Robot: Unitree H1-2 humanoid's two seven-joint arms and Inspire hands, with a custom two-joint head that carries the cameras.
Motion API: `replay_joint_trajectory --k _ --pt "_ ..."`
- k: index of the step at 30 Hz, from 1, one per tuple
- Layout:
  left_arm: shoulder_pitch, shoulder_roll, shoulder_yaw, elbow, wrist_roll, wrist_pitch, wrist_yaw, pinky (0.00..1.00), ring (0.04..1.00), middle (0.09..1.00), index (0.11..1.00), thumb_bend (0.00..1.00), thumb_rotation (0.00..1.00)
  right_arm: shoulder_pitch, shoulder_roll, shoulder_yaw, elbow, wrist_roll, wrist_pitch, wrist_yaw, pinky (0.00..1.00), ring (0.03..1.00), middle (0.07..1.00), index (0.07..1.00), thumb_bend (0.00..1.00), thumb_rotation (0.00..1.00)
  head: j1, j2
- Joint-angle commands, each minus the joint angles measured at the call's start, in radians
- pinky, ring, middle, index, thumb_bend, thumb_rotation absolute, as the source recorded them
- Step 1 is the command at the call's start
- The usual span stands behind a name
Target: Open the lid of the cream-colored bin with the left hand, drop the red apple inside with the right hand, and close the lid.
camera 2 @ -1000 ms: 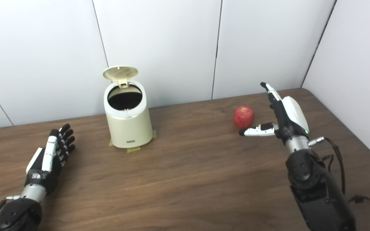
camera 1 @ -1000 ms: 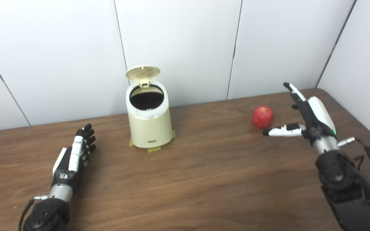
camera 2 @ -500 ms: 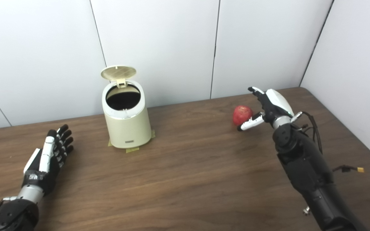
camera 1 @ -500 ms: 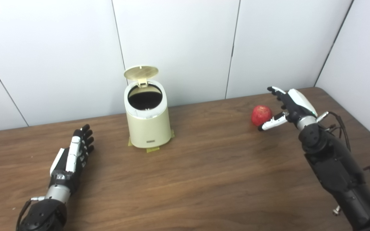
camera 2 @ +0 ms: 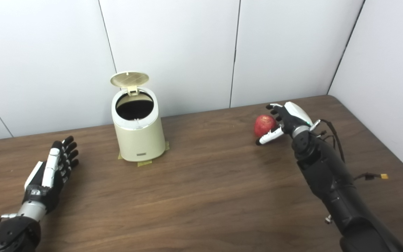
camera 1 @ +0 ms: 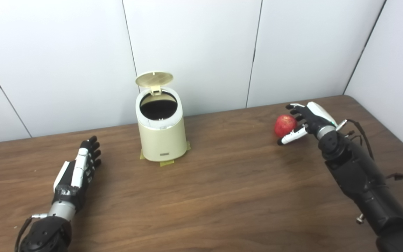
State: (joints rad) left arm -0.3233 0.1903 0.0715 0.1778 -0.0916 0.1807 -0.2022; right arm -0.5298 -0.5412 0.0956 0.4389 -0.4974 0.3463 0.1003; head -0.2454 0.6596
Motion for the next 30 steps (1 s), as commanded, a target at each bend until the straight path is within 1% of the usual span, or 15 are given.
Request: replay_joint_trajectory --k 1,3,5,6,8,9,10,11,13,18,21,24,25,27,30 --pt "-0.027 0.026 -0.005 -0.037 0.014 -0.019 0.003 1.00 1.000 1.000 1.000 0.57 1.00 -0.055 -0.031 -0.003 -0.012 -0.007 -0.039 -0.034 0.68 0.789 0.833 0.840 0.95 0.14 0.000 0.001" --pt "-0.026 0.029 -0.007 -0.043 0.017 -0.014 0.005 1.00 1.000 1.000 1.000 0.58 1.00 -0.054 -0.036 0.007 -0.009 -0.010 -0.050 -0.030 0.67 0.769 0.821 0.826 0.94 0.14 0.000 0.002" --pt "-0.026 0.030 -0.008 -0.046 0.015 -0.008 0.005 1.00 1.000 1.000 1.000 0.59 1.00 -0.051 -0.038 0.013 -0.006 -0.010 -0.067 -0.034 0.64 0.737 0.788 0.775 0.92 0.11 0.001 0.004" --pt "-0.026 0.031 -0.008 -0.045 0.014 -0.009 0.004 1.00 1.000 1.000 1.000 0.59 1.00 -0.049 -0.038 0.012 -0.004 -0.009 -0.080 -0.041 0.62 0.700 0.745 0.742 0.90 0.09 0.001 0.004" --pt "-0.024 0.033 -0.010 -0.046 0.016 -0.012 0.004 1.00 1.000 1.000 1.000 0.59 1.00 -0.041 -0.036 0.012 -0.007 -0.010 -0.102 -0.056 0.56 0.596 0.638 0.660 0.86 0.02 0.002 0.008" --pt "-0.022 0.033 -0.011 -0.049 0.018 -0.012 0.005 1.00 1.000 1.000 1.000 0.58 1.00 -0.038 -0.037 0.016 -0.008 -0.018 -0.108 -0.063 0.53 0.558 0.551 0.592 0.70 0.01 0.003 0.008" --pt "-0.020 0.033 -0.012 -0.052 0.018 -0.012 0.006 1.00 1.000 1.000 1.000 0.58 1.00 -0.039 -0.039 0.022 0.002 -0.028 -0.117 -0.073 0.51 0.527 0.495 0.547 0.60 0.00 0.003 0.009" --pt "-0.018 0.032 -0.013 -0.055 0.019 -0.010 0.007 1.00 1.000 1.000 1.000 0.57 1.00 -0.037 -0.038 0.028 0.004 -0.043 -0.119 -0.088 0.50 0.476 0.489 0.529 0.56 0.00 0.003 0.010" --pt "-0.015 0.032 -0.014 -0.058 0.022 -0.009 0.009 1.00 1.000 1.000 1.000 0.56 1.00 -0.032 -0.035 0.033 0.000 -0.058 -0.121 -0.110 0.47 0.440 0.491 0.503 0.53 0.00 0.003 0.011" --pt "-0.016 0.030 -0.016 -0.061 0.021 -0.004 0.011 1.00 1.000 1.000 1.000 0.55 1.00 -0.035 -0.029 0.029 0.030 -0.054 -0.141 -0.146 0.47 0.438 0.497 0.486 0.52 0.00 0.004 0.009" --pt "-0.014 0.026 -0.015 -0.061 0.018 -0.004 0.013 1.00 1.000 1.000 1.000 0.56 1.00 -0.033 -0.027 0.023 0.036 -0.050 -0.184 -0.187 0.46 0.438 0.494 0.485 0.52 0.00 0.009 0.009" --pt "-0.011 0.023 -0.014 -0.065 0.019 -0.010 0.016 1.00 1.000 1.000 1.000 0.56 1.00 -0.025 -0.023 0.013 0.016 -0.049 -0.234 -0.238 0.45 0.431 0.495 0.485 0.52 0.00 0.016 0.008" --pt "-0.009 0.023 -0.015 -0.069 0.023 -0.007 0.020 1.00 1.000 1.000 1.000 0.56 1.00 -0.021 -0.020 0.007 -0.005 -0.048 -0.252 -0.258 0.45 0.430 0.496 0.484 0.52 0.00 0.023 0.008" --pt "-0.006 0.024 -0.017 -0.077 0.031 0.002 0.027 1.00 1.000 1.000 1.000 0.57 1.00 -0.016 -0.009 -0.008 -0.048 -0.046 -0.257 -0.283 0.44 0.413 0.492 0.499 0.52 0.00 0.031 0.007" --pt "-0.003 0.023 -0.016 -0.086 0.027 0.019 0.026 1.00 1.000 1.000 1.000 0.57 1.00 -0.011 0.002 -0.011 -0.158 -0.067 -0.269 -0.300 0.44 0.410 0.502 0.502 0.52 0.00 0.040 0.006"
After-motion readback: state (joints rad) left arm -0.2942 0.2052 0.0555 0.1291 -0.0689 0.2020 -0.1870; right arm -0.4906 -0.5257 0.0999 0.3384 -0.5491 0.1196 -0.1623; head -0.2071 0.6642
